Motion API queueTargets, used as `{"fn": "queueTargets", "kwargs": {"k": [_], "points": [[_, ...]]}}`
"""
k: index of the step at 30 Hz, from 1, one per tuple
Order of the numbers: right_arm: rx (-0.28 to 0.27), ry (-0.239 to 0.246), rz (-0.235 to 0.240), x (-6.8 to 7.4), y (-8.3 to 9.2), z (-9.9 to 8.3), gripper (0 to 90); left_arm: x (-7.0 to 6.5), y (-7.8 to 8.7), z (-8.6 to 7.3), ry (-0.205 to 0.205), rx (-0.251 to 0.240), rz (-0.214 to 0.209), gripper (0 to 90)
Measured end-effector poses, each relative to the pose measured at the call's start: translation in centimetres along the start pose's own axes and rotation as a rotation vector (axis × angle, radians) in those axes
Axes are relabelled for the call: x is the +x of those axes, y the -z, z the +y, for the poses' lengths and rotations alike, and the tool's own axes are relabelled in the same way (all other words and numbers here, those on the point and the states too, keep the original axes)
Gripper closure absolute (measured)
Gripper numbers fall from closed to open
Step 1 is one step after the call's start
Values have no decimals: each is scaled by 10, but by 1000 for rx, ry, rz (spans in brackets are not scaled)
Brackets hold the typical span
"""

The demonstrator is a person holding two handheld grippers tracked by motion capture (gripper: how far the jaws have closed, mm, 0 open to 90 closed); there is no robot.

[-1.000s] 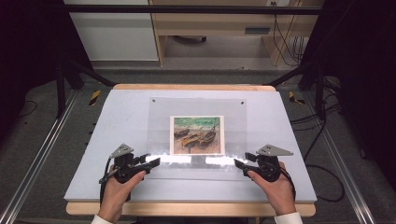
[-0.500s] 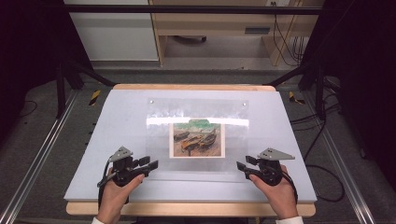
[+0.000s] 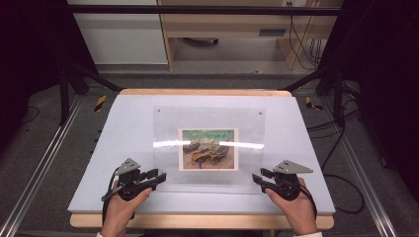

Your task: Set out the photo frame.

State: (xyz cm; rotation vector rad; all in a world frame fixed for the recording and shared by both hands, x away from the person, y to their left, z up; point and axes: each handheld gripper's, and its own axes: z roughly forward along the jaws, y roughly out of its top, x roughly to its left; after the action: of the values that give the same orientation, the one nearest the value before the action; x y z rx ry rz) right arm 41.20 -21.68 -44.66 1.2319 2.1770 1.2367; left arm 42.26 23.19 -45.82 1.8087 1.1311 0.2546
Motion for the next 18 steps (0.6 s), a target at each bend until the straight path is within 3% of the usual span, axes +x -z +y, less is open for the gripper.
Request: {"fn": "queueTargets", "kwargs": {"k": [18], "points": [[10, 10, -12, 5, 3, -8, 633, -3, 3, -7, -4, 6, 5, 585]]}}
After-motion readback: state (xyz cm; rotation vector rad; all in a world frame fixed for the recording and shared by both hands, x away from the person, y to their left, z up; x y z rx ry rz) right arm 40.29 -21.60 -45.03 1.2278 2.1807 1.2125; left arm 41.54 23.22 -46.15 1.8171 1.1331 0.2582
